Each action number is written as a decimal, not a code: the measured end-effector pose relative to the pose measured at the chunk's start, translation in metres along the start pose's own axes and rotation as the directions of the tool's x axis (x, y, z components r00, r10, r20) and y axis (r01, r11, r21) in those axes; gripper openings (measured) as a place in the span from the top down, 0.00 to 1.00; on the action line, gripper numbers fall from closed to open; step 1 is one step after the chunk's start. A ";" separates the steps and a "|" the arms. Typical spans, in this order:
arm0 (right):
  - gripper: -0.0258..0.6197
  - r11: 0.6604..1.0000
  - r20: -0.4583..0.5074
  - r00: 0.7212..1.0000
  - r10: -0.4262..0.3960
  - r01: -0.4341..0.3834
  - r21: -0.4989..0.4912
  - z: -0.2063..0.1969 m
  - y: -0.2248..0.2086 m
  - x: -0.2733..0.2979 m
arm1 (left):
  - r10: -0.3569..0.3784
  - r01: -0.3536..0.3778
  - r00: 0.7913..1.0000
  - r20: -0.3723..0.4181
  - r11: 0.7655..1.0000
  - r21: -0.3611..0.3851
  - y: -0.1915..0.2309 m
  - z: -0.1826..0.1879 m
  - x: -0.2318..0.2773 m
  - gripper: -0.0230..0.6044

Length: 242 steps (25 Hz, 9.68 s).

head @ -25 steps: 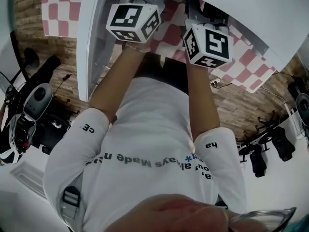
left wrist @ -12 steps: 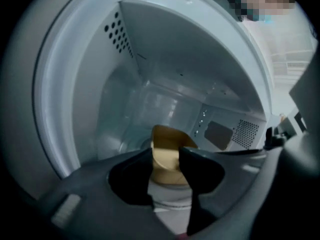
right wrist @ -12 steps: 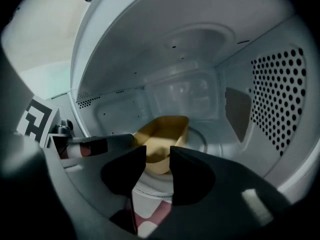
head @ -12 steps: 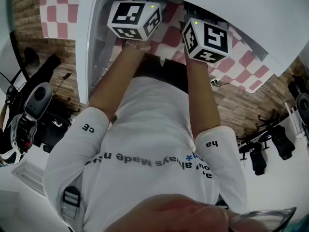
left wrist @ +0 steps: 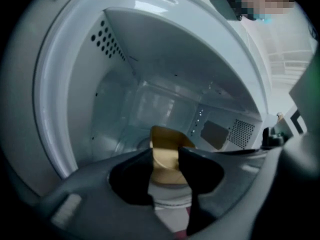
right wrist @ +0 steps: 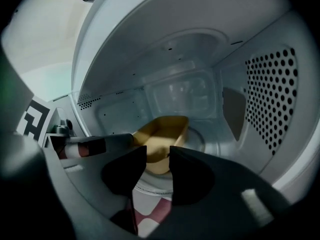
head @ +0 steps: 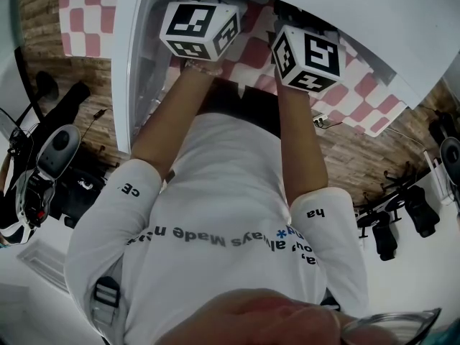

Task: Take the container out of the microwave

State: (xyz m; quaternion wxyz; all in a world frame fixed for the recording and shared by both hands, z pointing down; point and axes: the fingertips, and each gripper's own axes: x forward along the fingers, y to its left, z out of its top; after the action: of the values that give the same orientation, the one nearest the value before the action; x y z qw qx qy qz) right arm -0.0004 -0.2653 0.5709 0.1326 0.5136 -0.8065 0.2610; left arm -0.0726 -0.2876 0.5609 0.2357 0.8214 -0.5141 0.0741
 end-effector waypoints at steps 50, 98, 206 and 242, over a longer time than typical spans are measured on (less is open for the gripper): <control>0.75 0.997 -0.008 0.999 0.046 -0.047 -0.066 -0.010 0.033 -0.113 | -0.059 0.061 0.997 -0.043 0.996 0.062 -0.077 -0.015 -0.105 0.71; 0.76 1.000 -0.083 0.997 0.003 -0.003 0.005 -0.090 -0.004 -0.220 | -0.190 0.211 0.962 -0.197 0.973 0.090 -0.173 -0.097 -0.150 0.71; 0.84 0.941 0.228 0.946 0.231 -0.158 -0.299 0.157 0.092 -0.368 | -0.419 0.391 0.904 0.087 0.891 0.231 -0.258 0.153 -0.257 0.80; 0.87 0.917 0.326 0.901 0.287 -0.160 -0.365 0.244 0.088 -0.388 | -0.500 0.445 0.850 0.165 0.851 0.280 -0.298 0.230 -0.244 0.81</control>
State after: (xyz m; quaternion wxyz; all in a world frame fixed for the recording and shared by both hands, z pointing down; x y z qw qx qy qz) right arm 0.1034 -0.0769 0.1568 0.0292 0.4268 -0.9032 0.0340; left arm 0.0493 -0.0892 0.1777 0.0881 0.9475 -0.3064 -0.0234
